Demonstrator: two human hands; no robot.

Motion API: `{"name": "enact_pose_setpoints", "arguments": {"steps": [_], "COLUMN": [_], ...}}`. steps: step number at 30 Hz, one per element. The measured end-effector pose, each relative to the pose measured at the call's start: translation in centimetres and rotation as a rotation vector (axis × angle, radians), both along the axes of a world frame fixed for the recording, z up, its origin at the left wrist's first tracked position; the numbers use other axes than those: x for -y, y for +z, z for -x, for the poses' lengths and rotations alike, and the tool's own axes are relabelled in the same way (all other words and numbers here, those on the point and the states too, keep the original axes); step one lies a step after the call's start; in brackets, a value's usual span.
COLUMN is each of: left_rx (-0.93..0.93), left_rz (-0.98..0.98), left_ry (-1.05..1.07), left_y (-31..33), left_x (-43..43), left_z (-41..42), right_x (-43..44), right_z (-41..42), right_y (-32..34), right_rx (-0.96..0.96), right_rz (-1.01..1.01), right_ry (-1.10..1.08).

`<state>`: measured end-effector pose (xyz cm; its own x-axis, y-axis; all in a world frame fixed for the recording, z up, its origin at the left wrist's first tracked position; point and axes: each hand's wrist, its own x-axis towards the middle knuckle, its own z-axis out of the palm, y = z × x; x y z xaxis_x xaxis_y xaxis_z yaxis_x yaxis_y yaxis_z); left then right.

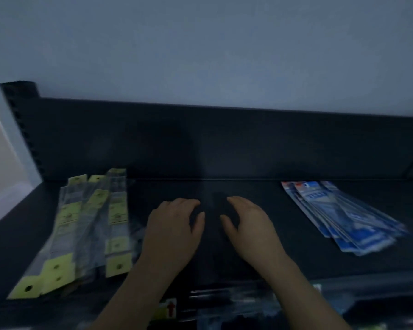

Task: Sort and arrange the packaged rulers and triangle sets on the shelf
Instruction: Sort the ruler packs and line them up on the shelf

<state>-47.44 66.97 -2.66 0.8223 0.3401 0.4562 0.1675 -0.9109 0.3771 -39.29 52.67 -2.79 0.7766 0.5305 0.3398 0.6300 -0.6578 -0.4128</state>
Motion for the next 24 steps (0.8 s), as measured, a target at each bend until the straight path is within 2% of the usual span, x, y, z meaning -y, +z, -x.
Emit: {"name": "enact_pose_setpoints", "arguments": {"steps": [5,18,24], "left_rx": [0.01,0.039,-0.026], "left_rz": [-0.035,0.075,0.04], "left_ry": [-0.094,-0.285,-0.383], "left_y": [0.4,0.3,0.2], "left_x": [6.6,29.3,36.7], "left_z": [-3.4,-12.4,-17.3], "right_x": [7.5,31.0,39.3], "right_z": [-2.2,-8.5,-11.8], "right_y": [0.2,0.8,0.6], "right_rx": [0.014,0.009,-0.009], "right_rz": [0.008,0.028,0.042], "right_ry": [-0.097,-0.278,-0.368]}}
